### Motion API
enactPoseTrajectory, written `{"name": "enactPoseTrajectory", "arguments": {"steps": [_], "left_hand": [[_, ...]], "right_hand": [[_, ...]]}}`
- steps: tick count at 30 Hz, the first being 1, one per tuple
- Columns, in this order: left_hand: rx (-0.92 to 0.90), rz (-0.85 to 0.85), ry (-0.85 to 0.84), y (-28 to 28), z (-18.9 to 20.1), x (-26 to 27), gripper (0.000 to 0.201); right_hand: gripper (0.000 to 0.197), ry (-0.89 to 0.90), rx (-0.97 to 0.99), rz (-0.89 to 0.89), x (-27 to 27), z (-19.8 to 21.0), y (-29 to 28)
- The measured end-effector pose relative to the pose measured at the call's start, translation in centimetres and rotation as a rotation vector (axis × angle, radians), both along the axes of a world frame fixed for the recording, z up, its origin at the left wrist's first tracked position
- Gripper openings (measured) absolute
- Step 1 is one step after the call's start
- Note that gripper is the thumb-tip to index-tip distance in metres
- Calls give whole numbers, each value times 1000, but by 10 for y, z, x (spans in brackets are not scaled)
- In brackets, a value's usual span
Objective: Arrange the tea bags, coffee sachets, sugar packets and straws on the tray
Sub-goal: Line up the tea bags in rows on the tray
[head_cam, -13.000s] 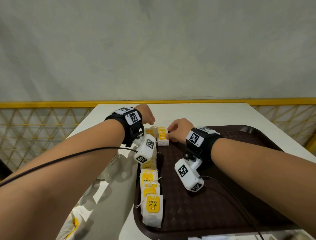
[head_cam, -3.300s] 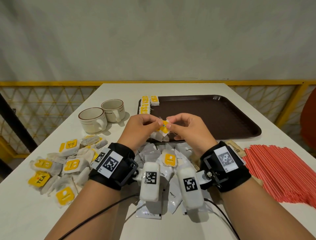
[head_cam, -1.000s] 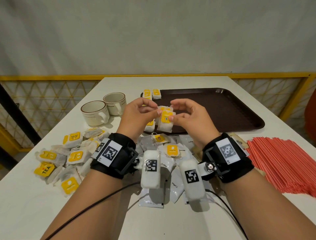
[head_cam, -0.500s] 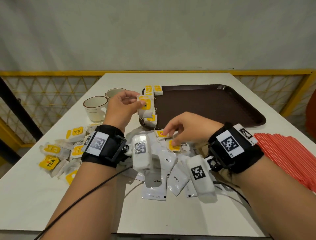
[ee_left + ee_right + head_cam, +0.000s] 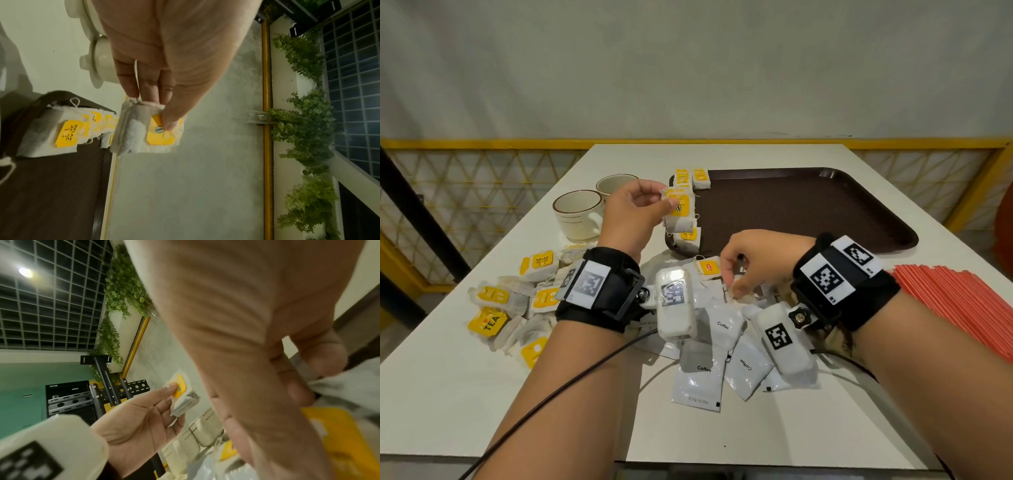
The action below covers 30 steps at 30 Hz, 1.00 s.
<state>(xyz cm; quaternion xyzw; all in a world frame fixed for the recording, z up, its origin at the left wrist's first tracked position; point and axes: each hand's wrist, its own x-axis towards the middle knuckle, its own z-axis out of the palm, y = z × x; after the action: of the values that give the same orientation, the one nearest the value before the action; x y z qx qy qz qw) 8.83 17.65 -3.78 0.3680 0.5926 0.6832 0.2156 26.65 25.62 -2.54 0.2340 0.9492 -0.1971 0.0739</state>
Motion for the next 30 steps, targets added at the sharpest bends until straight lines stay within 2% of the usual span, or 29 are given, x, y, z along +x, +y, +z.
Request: {"name": "enactPoseTrajectory", "arguments": {"steps": [7,13,16,20,22,25,30], "left_hand": [[-7,16,8,0,0,0,19],[-21,28,10,1,-2,-2,17],[-21,28,6,1,-2,-3,18],[-20,22,8,2,-3,-2,19],[-21,22,11,3,-4,-2,18],[-14,11,10,3,-4,-4,18],[-19,15,18,4,-5,-4,17]], "right_hand": [[9,101,-63,-20,0,18,11],[40,-17,-20,76,-24,12,12],[48,-85,45,113,-32,9,10],[22,-70,82,76,-38,1,11],[13,-18,76,45,-36,1,14],[12,126,144,-18,-26,10,19],[6,498,130,-159,-4,29,20]]}}
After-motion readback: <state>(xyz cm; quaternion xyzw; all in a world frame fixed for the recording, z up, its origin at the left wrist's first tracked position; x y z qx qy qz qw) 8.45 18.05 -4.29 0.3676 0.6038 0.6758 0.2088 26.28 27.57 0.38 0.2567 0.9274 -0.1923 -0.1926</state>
